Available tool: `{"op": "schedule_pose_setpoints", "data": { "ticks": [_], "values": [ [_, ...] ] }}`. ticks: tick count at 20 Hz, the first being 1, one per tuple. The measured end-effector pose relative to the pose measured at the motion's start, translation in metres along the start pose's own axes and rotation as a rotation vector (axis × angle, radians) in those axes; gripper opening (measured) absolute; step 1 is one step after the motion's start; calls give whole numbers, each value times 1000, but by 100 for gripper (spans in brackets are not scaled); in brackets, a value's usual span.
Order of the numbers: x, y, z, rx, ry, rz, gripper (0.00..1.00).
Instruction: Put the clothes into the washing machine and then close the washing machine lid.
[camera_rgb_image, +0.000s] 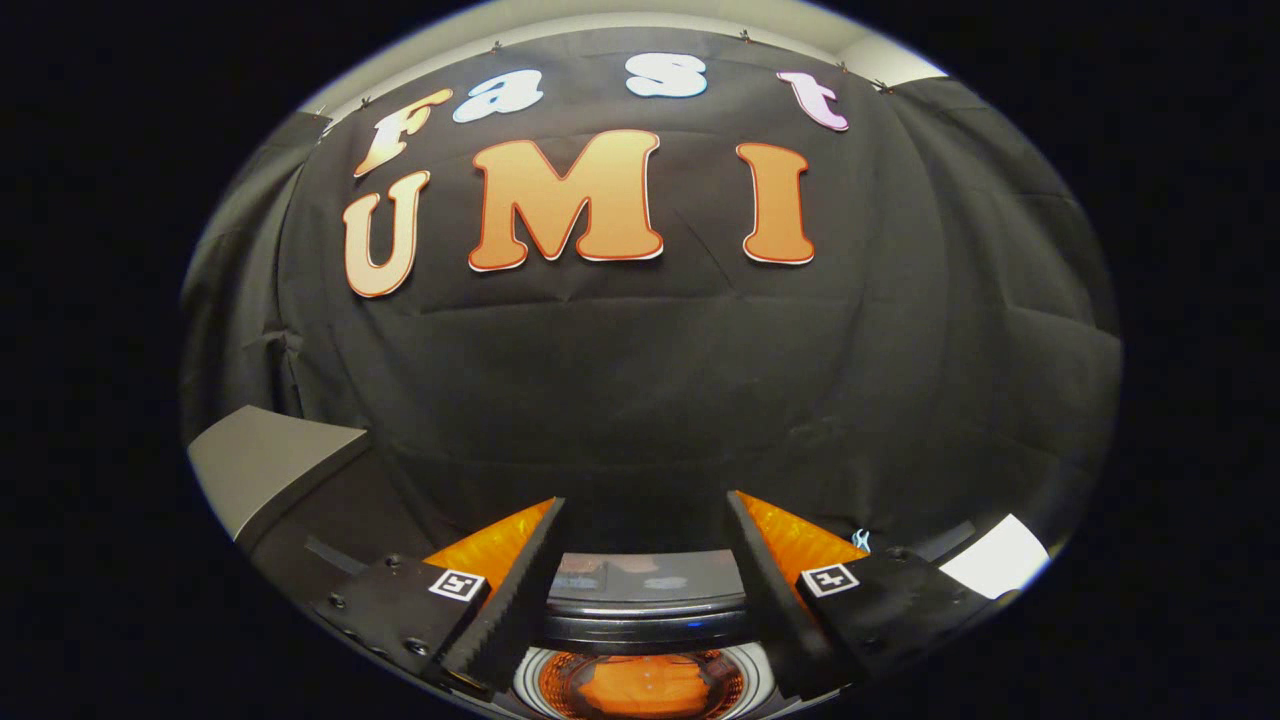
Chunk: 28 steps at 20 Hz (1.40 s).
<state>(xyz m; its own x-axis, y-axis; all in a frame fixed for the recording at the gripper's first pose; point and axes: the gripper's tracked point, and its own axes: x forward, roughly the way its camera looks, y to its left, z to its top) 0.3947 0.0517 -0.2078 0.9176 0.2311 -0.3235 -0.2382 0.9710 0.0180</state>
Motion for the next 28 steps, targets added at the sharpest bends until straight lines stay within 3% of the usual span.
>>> {"op": "schedule_pose_setpoints", "data": {
  "ticks": [13,21,28],
  "values": [
    [-24,-2,-31,-2,49,-7,99],
    [-30,-5,-114,55,220,-12,100],
    [-43,1,-103,18,199,9,100]
  ]
}}
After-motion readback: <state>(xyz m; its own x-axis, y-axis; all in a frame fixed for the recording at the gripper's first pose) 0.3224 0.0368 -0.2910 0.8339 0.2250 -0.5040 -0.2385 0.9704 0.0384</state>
